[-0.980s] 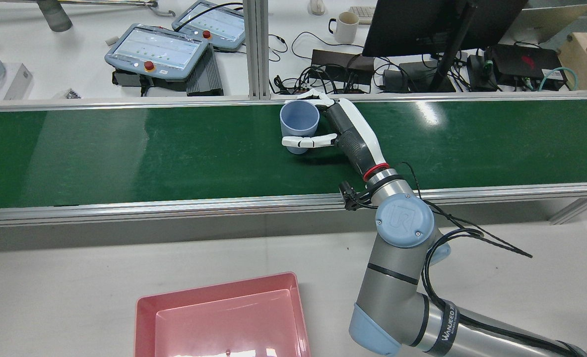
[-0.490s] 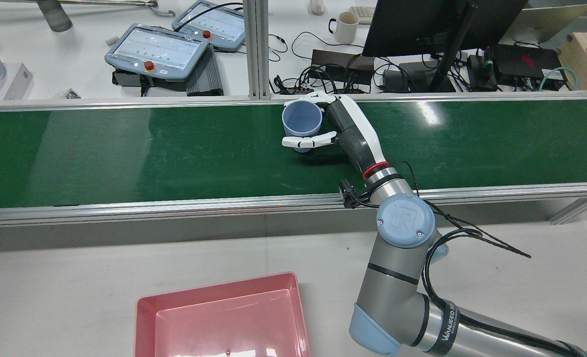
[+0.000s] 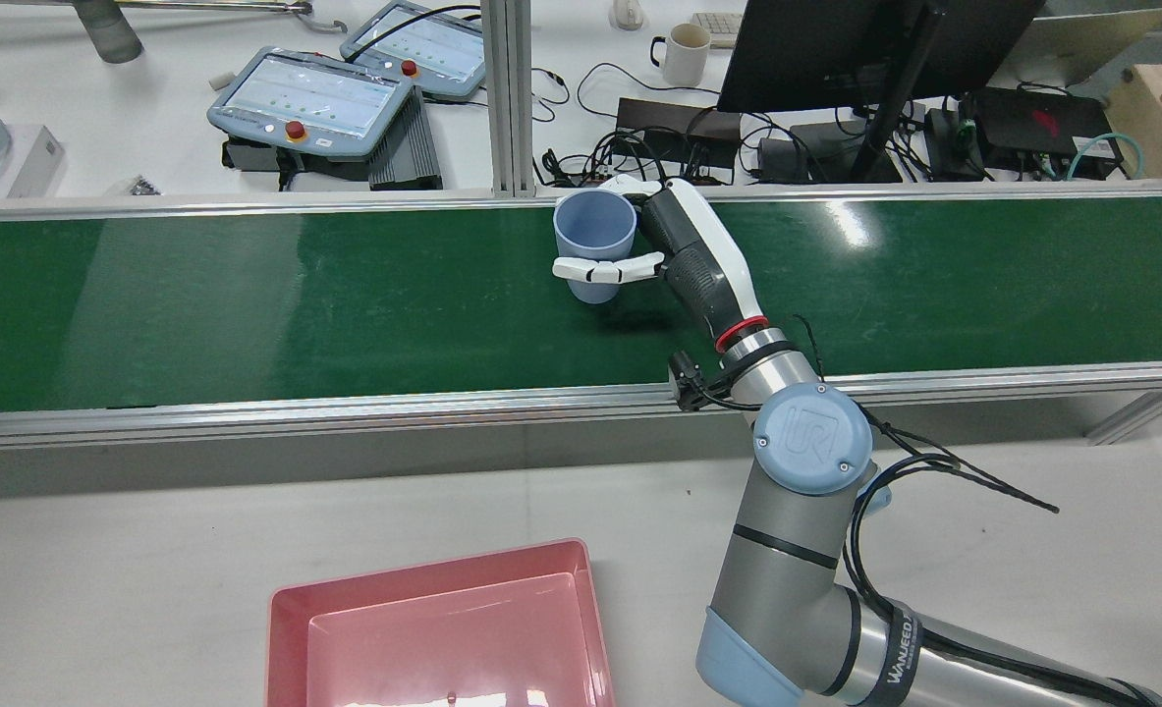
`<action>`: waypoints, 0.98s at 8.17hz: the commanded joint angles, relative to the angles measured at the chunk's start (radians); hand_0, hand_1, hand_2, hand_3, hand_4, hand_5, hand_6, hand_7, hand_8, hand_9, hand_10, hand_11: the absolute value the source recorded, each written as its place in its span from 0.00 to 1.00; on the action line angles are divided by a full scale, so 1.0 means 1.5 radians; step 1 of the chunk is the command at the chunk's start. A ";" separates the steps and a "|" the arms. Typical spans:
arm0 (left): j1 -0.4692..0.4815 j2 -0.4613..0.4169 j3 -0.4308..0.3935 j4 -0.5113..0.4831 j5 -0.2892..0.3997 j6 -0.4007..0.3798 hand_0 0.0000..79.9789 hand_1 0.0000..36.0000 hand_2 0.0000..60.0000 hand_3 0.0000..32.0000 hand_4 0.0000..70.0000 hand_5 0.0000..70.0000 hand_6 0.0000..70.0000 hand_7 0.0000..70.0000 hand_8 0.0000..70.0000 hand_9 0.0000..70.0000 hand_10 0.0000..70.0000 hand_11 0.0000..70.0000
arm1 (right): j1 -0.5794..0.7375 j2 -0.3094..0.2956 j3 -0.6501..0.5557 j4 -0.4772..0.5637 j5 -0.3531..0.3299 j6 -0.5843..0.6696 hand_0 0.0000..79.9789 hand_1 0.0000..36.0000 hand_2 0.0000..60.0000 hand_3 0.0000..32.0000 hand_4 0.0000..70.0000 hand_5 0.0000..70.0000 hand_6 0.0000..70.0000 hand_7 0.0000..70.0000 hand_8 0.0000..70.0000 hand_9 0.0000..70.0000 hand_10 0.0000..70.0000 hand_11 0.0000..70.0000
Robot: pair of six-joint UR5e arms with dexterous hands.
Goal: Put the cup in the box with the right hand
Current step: 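Lift the cup off the belt and carry it over the pink tray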
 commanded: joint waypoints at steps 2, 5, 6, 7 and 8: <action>0.000 0.000 0.000 0.000 -0.001 0.000 0.00 0.00 0.00 0.00 0.00 0.00 0.00 0.00 0.00 0.00 0.00 0.00 | -0.124 -0.053 0.170 -0.007 0.003 0.000 0.63 1.00 1.00 0.00 0.61 0.18 0.39 1.00 0.47 0.81 0.23 0.37; 0.000 0.000 0.000 0.000 0.000 0.000 0.00 0.00 0.00 0.00 0.00 0.00 0.00 0.00 0.00 0.00 0.00 0.00 | -0.252 -0.071 0.200 -0.022 0.007 0.000 0.66 1.00 1.00 0.00 0.60 0.17 0.35 1.00 0.38 0.71 0.18 0.30; 0.000 0.000 0.000 -0.001 0.000 0.000 0.00 0.00 0.00 0.00 0.00 0.00 0.00 0.00 0.00 0.00 0.00 0.00 | -0.281 -0.092 0.234 -0.023 0.016 -0.005 0.67 1.00 1.00 0.00 0.58 0.16 0.34 1.00 0.35 0.67 0.17 0.29; 0.000 0.000 0.000 0.000 0.000 0.000 0.00 0.00 0.00 0.00 0.00 0.00 0.00 0.00 0.00 0.00 0.00 0.00 | -0.329 -0.125 0.268 -0.023 0.088 -0.019 0.67 1.00 1.00 0.00 0.54 0.16 0.32 1.00 0.33 0.64 0.17 0.28; 0.000 0.000 0.000 0.000 -0.001 0.000 0.00 0.00 0.00 0.00 0.00 0.00 0.00 0.00 0.00 0.00 0.00 0.00 | -0.379 -0.161 0.288 -0.021 0.161 -0.030 0.66 1.00 1.00 0.00 0.52 0.15 0.29 1.00 0.29 0.58 0.14 0.24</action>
